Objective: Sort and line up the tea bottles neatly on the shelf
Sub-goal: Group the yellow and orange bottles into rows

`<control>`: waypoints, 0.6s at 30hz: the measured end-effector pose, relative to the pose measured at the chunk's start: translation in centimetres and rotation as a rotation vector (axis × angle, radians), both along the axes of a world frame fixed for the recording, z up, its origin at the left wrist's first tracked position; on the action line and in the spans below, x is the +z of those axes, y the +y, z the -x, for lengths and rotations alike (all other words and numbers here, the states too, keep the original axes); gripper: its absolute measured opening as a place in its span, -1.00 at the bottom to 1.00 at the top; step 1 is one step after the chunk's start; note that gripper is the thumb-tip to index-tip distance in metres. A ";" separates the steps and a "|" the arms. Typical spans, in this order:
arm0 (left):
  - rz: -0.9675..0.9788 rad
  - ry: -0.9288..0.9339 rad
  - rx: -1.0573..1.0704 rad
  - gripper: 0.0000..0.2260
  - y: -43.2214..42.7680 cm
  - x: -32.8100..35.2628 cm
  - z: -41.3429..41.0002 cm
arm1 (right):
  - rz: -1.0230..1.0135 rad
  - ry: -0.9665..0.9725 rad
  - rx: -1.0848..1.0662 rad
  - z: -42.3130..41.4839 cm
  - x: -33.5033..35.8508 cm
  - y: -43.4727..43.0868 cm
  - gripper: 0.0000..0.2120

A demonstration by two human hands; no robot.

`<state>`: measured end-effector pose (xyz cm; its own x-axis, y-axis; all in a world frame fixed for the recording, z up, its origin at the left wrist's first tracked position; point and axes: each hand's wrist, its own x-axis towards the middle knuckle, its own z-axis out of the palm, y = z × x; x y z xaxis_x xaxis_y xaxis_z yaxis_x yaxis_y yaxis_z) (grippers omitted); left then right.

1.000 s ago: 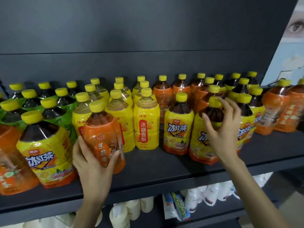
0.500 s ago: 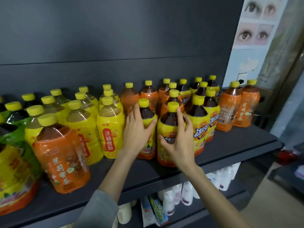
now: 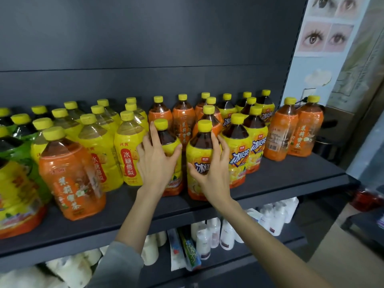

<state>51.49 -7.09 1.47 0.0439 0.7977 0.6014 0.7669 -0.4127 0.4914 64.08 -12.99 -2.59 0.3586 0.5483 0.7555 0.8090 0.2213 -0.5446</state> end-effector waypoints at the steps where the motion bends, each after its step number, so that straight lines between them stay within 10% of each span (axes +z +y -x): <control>1: 0.014 -0.018 -0.005 -0.19 -0.1 -0.1 -0.1 | -0.001 0.007 0.014 0.0 0.0 0.0 -0.16; 18: 0.019 0.011 0.151 -0.18 -1.1 0.0 7.3 | 0.010 0.121 0.108 1.7 -0.6 0.6 -0.16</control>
